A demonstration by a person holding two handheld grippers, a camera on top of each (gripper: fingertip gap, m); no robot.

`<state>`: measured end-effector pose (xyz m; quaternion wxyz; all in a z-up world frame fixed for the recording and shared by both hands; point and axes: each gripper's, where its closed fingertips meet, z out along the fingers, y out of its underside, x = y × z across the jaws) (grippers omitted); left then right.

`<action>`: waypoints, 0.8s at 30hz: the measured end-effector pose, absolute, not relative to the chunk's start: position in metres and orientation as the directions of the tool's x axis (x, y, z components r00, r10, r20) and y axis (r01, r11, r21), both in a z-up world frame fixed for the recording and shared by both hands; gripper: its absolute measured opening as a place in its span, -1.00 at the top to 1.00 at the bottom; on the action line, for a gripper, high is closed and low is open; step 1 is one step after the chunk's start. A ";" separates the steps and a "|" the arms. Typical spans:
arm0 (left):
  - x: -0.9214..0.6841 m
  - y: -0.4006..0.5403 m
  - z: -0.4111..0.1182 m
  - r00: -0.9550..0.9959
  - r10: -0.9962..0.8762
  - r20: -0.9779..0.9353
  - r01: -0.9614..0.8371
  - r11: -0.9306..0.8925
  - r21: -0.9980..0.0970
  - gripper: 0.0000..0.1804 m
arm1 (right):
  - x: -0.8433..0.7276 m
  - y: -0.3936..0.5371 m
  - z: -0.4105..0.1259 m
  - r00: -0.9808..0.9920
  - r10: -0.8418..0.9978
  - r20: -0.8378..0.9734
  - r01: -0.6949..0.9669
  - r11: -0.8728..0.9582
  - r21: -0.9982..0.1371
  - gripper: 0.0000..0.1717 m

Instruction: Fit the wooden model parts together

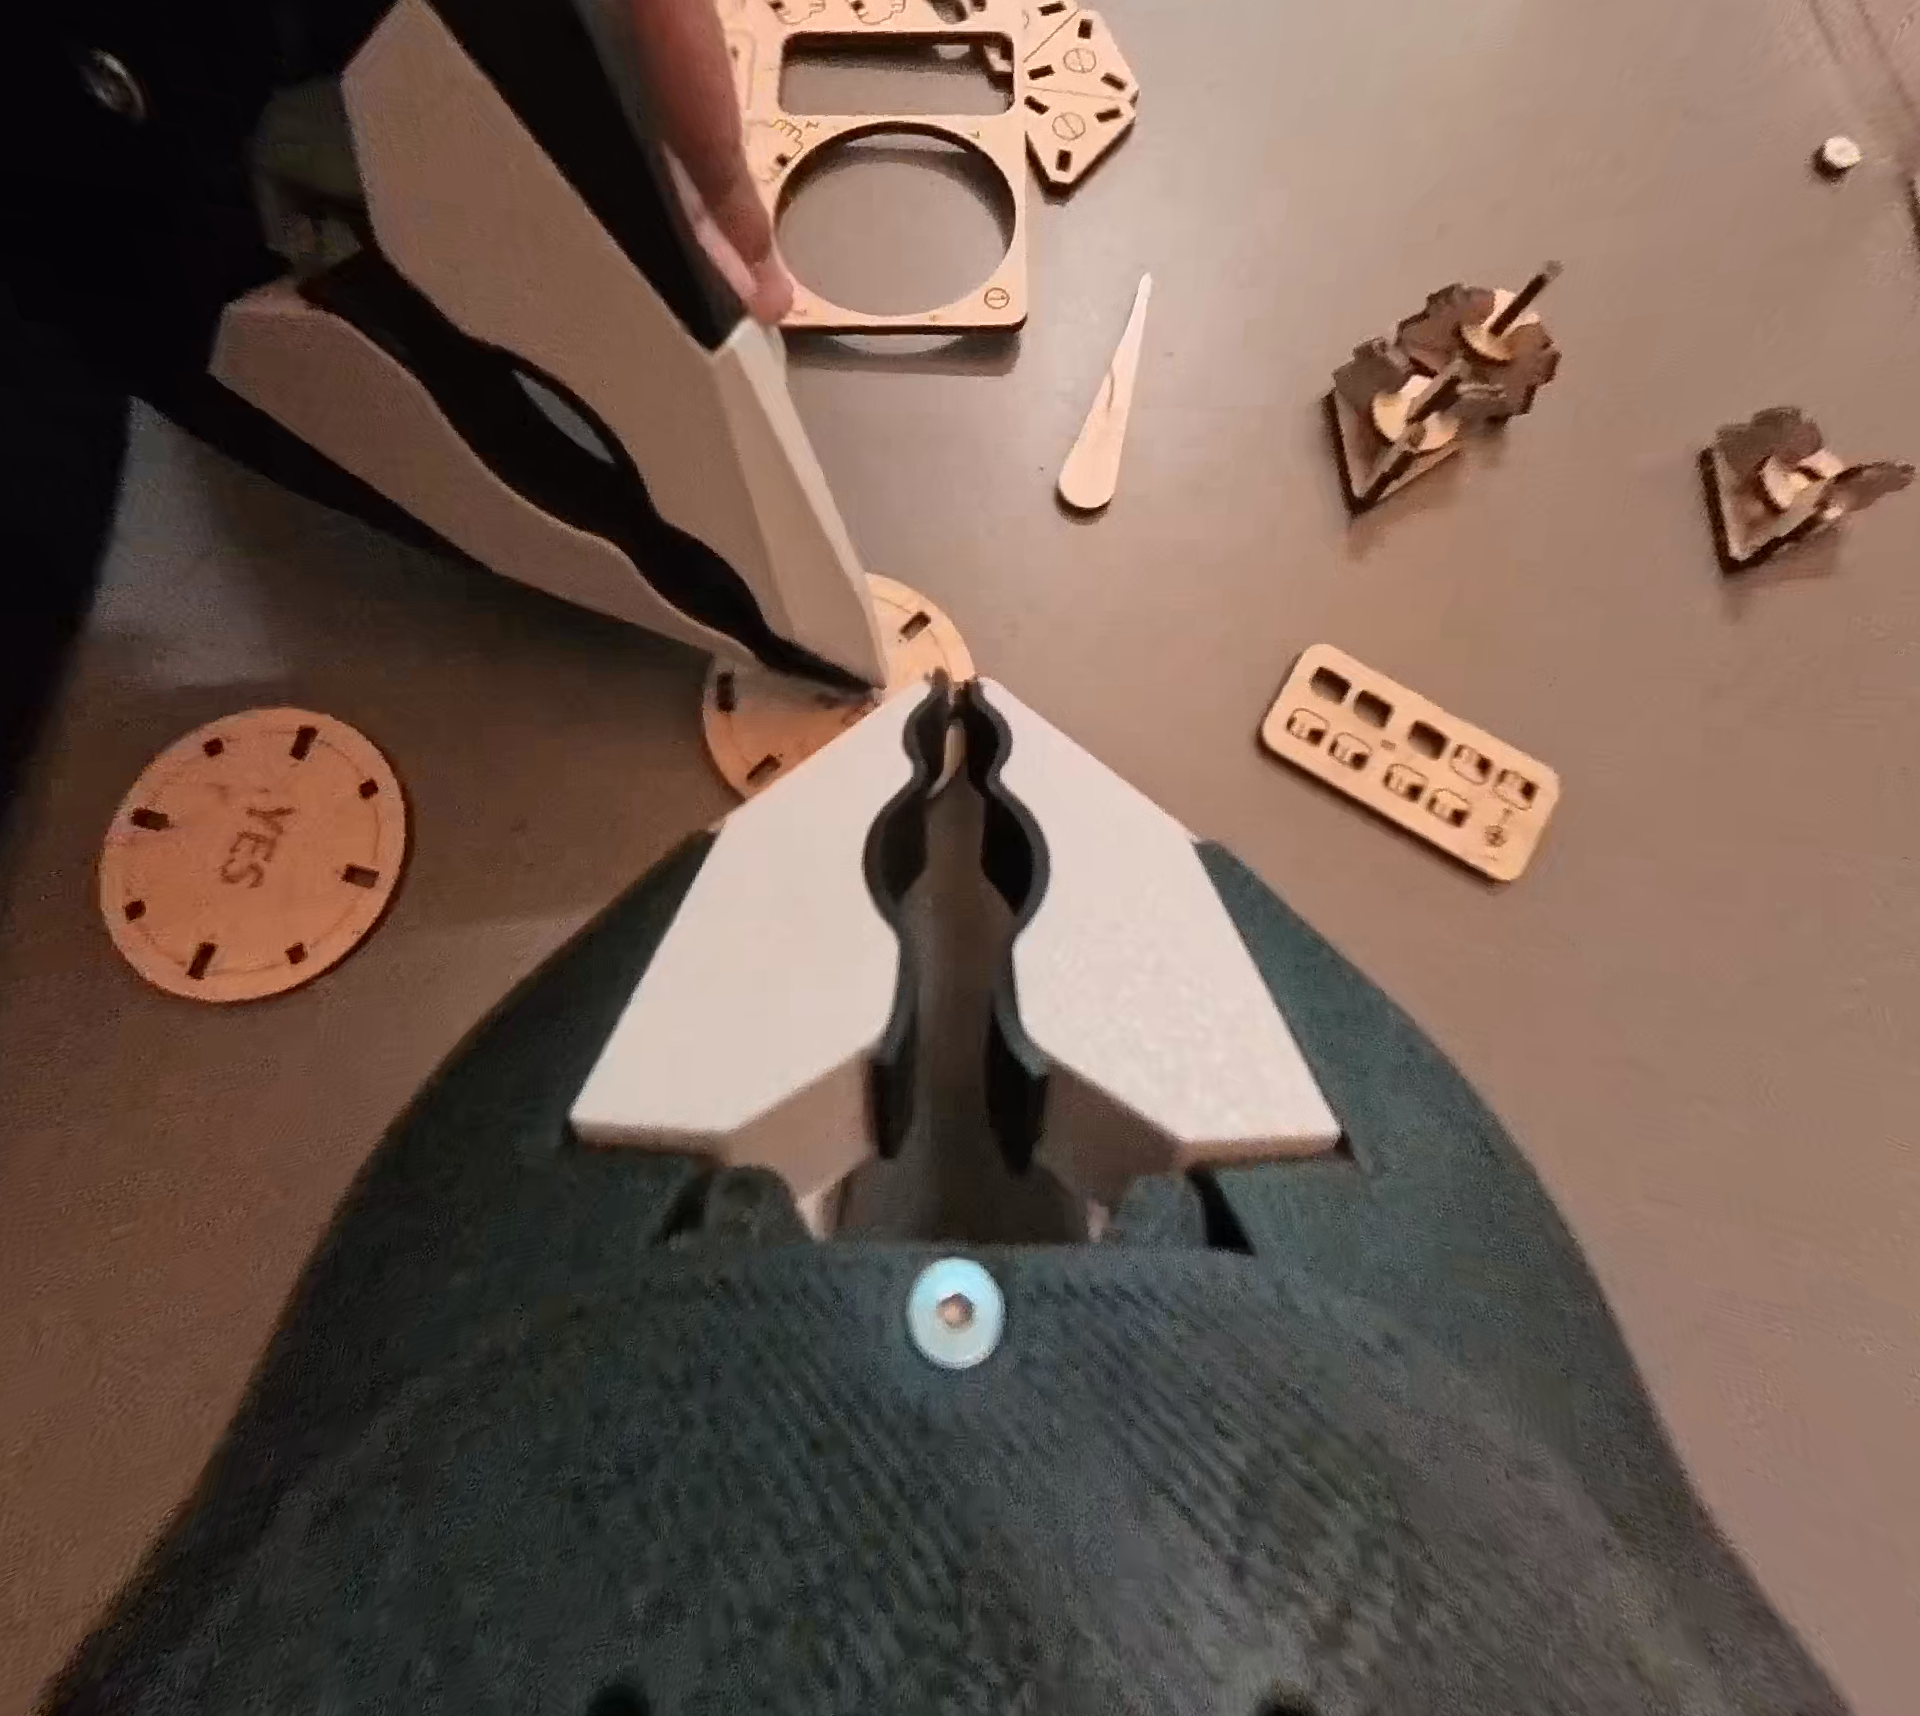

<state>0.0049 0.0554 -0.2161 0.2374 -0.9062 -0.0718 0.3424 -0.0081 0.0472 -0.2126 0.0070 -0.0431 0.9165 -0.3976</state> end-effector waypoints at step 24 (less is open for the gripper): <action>0.004 0.057 -0.217 0.747 0.319 -0.583 -0.006 -0.874 -0.486 0.98 | -0.004 0.047 -0.214 -0.986 -0.150 -0.069 -0.086 0.822 -0.563 0.99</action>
